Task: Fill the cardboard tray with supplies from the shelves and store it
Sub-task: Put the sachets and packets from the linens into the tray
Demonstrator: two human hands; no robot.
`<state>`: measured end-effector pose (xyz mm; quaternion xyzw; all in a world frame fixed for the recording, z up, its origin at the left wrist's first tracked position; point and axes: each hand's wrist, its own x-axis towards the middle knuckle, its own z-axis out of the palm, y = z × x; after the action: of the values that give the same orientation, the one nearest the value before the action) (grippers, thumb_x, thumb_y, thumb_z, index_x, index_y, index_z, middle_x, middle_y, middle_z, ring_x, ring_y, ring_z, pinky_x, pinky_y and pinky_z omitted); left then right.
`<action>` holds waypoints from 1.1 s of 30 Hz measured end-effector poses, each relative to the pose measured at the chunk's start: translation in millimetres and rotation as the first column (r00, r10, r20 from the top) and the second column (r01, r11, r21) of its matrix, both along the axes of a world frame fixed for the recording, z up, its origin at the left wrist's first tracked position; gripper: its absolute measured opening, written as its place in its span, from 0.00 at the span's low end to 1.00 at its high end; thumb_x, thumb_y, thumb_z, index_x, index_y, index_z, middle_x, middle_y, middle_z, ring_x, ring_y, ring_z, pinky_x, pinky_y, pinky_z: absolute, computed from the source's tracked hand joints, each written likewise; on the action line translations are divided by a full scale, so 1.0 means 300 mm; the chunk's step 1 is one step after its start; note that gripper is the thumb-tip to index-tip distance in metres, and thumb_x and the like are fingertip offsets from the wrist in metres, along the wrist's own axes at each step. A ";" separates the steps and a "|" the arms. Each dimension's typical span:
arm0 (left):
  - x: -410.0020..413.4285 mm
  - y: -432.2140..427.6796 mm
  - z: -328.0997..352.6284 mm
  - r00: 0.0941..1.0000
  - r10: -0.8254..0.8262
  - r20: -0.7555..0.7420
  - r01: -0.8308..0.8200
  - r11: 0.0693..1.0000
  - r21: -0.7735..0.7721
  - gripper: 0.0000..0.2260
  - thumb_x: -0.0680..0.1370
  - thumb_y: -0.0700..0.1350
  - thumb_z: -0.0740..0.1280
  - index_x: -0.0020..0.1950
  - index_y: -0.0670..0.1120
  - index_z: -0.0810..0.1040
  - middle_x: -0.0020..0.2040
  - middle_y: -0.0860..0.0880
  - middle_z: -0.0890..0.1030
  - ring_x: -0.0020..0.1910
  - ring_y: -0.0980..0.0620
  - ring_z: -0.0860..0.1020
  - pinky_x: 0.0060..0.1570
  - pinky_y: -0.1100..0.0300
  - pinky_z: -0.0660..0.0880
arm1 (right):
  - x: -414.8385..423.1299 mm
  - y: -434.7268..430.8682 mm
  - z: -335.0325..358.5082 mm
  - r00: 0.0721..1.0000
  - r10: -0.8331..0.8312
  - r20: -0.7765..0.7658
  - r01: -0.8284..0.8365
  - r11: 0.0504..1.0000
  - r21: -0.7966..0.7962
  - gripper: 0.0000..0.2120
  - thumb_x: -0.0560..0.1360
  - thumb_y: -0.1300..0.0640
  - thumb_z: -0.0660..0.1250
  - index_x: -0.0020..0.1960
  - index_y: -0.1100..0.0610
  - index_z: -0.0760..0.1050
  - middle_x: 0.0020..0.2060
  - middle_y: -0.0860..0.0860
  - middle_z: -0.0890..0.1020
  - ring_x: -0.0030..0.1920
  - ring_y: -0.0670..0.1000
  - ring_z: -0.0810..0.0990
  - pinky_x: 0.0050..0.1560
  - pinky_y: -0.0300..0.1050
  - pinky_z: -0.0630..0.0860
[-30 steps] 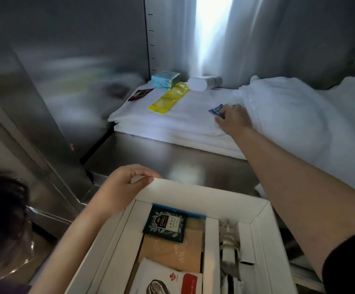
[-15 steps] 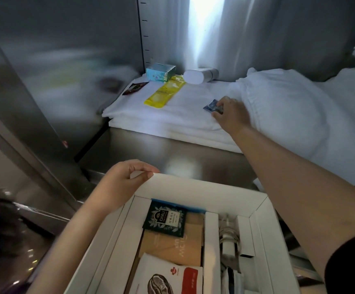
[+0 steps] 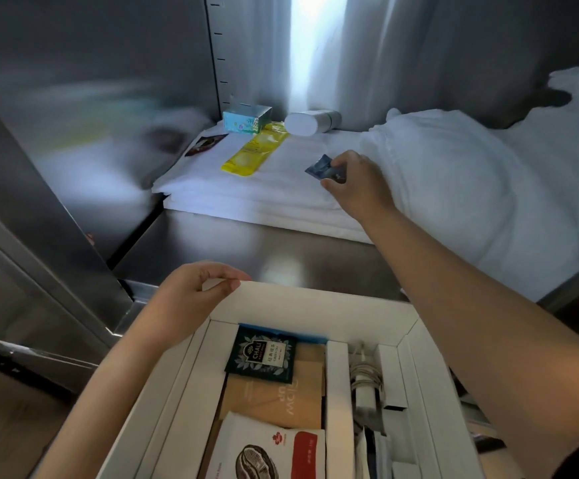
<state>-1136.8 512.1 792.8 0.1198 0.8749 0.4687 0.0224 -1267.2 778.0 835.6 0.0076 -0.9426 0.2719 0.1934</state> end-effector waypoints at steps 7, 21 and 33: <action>-0.005 -0.003 0.001 1.000 -0.022 -0.019 0.021 1.000 -0.020 0.09 0.77 0.44 0.67 0.46 0.58 0.83 0.45 0.64 0.83 0.49 0.67 0.78 0.47 0.74 0.69 | 0.250 -0.074 0.073 0.984 0.176 0.021 -0.175 0.983 -0.053 0.16 0.73 0.52 0.70 0.58 0.56 0.74 0.56 0.51 0.78 0.58 0.51 0.75 0.56 0.45 0.71; -0.003 -0.002 0.007 0.999 -0.032 0.006 0.033 0.998 -0.048 0.08 0.78 0.45 0.65 0.51 0.55 0.82 0.49 0.60 0.82 0.51 0.65 0.77 0.48 0.73 0.69 | 0.673 -0.073 -0.078 0.741 0.519 0.427 -0.655 0.697 0.290 0.22 0.73 0.36 0.61 0.64 0.42 0.64 0.59 0.39 0.69 0.56 0.39 0.65 0.53 0.35 0.67; 0.011 -0.005 0.002 1.000 -0.004 -0.008 0.004 1.000 0.005 0.08 0.78 0.44 0.67 0.47 0.57 0.83 0.47 0.61 0.83 0.49 0.66 0.78 0.51 0.70 0.71 | 0.640 -0.104 -0.124 0.741 0.451 0.497 -0.651 0.662 0.371 0.21 0.74 0.38 0.61 0.63 0.46 0.68 0.59 0.43 0.73 0.58 0.44 0.68 0.57 0.38 0.66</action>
<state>-1133.4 510.5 793.4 0.1233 0.8735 0.4706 0.0194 -1075.3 746.9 798.3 0.3001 -0.9487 0.0481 -0.0873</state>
